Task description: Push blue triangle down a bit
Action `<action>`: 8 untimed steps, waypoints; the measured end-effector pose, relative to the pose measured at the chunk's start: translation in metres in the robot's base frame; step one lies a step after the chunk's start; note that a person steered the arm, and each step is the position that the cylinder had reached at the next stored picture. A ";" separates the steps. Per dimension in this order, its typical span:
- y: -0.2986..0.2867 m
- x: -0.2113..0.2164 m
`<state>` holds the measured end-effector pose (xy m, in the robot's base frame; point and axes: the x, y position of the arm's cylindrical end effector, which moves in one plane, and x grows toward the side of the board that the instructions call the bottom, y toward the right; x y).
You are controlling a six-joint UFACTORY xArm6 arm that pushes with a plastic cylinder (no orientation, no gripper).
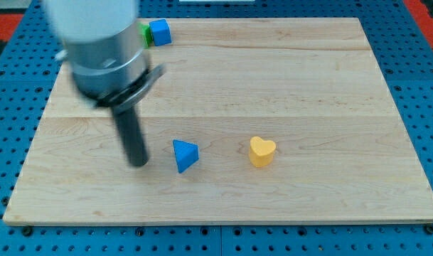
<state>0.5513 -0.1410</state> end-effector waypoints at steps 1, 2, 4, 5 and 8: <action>-0.010 0.027; 0.066 0.018; 0.084 -0.008; 0.058 -0.005; 0.040 -0.190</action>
<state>0.3617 -0.1011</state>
